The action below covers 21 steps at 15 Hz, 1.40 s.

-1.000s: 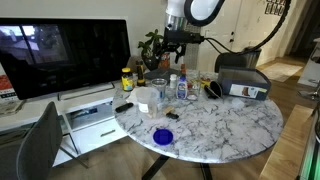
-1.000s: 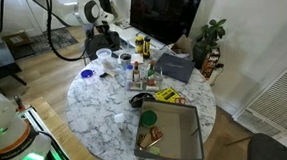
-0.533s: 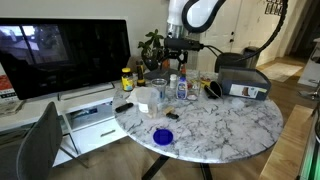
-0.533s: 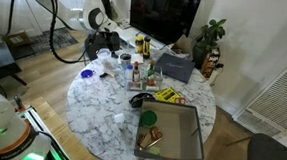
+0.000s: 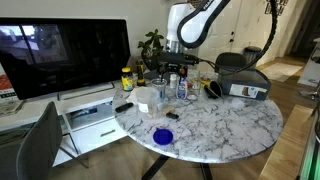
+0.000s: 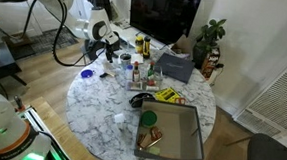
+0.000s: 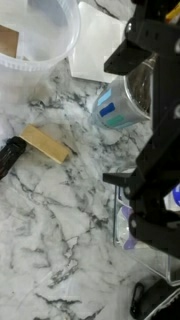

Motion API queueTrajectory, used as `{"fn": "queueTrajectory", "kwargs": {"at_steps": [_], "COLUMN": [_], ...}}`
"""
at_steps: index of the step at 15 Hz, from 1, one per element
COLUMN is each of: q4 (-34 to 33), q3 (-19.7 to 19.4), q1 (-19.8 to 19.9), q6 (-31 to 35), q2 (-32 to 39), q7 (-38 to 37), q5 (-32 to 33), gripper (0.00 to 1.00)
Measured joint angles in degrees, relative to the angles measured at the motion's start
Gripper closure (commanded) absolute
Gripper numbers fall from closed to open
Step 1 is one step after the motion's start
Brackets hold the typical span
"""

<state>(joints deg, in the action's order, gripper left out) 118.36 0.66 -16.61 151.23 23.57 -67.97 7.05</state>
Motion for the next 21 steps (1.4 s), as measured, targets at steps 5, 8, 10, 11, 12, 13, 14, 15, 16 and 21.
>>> {"fn": "queueTrajectory", "kwargs": {"at_steps": [5,8,10,11,12,13,14,15,16,21], "q4": [-1.4,-2.7,-3.7,-4.3,-4.8,-5.3,-5.8,-6.3,-6.7,-7.6], "q3": [0.0,0.0,0.0,0.0,0.0,0.0,0.0,0.0,0.0,0.1], "q1": [0.0,0.1,0.2,0.3,0.4,0.6,0.7,0.8,0.9,0.9], "q6": [0.6,1.4,1.9,2.2,2.6,2.7,2.8,2.8,2.8,2.8], "q2": [5.1,7.9,9.7,10.5,11.4,12.1,12.9,13.6,14.1,16.0], "q7": [-1.6,-1.5,-1.5,-1.5,-1.4,-1.3,-1.3,-1.3,-1.2,-1.2], "q5": [-4.7,-7.3,-8.8,-9.3,-9.8,-10.3,-10.7,-11.1,-11.3,-12.2], "gripper": [0.00,0.00,0.00,0.00,0.00,0.00,0.00,0.00,0.00,0.14]}}
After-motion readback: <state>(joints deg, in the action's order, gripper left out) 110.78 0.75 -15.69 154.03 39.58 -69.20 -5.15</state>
